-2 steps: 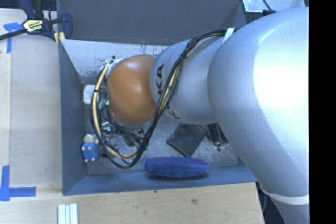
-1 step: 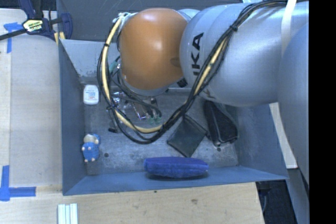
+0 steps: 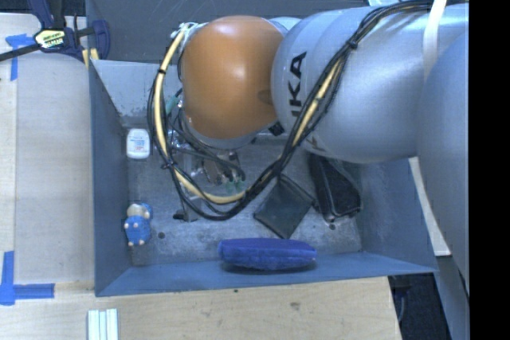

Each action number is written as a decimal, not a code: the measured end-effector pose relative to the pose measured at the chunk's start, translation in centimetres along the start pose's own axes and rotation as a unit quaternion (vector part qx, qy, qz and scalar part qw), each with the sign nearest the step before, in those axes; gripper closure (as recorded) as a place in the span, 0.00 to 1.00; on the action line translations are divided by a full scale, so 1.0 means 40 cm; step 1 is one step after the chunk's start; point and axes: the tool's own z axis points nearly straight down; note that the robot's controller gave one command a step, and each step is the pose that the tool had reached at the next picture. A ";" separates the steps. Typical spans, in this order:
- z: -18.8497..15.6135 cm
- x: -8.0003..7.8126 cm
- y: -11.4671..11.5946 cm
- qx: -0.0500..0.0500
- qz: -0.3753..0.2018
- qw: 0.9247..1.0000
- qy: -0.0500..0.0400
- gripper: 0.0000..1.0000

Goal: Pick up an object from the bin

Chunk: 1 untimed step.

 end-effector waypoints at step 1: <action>0.168 0.010 0.016 0.000 0.073 0.997 0.003 0.00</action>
Offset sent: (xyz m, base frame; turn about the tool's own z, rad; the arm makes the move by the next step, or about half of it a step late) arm -0.0048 0.0059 -0.0646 0.1469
